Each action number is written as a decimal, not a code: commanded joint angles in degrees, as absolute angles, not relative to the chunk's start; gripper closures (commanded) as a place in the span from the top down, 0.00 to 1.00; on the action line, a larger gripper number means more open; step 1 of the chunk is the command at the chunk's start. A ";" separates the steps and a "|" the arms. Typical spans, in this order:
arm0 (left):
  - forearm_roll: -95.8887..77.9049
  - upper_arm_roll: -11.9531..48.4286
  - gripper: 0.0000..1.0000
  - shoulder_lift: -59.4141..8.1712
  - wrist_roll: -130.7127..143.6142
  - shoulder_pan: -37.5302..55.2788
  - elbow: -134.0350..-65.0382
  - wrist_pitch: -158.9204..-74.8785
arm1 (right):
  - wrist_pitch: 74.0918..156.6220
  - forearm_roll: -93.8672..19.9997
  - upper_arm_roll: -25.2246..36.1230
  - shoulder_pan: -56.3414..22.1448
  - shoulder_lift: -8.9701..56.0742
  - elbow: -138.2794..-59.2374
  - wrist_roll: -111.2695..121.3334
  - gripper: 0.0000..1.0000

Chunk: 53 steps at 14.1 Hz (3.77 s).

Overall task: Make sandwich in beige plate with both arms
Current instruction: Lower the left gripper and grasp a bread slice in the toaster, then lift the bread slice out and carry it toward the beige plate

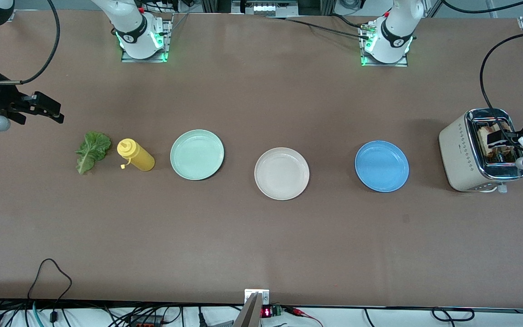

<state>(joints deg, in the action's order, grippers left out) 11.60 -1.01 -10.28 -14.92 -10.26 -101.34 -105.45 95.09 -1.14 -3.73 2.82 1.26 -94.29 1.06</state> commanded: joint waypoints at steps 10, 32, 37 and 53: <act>12.83 -0.35 0.69 -4.83 -15.73 -15.12 -119.00 -118.39 | 94.48 -1.85 -3.87 2.90 0.70 -94.57 1.93 1.00; 13.27 8.86 0.01 -5.98 -17.05 -15.21 -91.24 -83.85 | 94.22 -1.85 -3.78 2.99 0.70 -94.57 2.29 1.00; 12.31 18.61 0.01 -7.73 -17.49 -14.94 -91.06 -82.80 | 94.31 -1.85 -3.78 2.99 0.70 -94.57 2.29 1.00; -48.23 27.68 0.00 -34.00 -6.76 -10.72 -91.39 -103.52 | 94.31 -1.93 -3.69 3.16 0.62 -95.18 3.16 1.00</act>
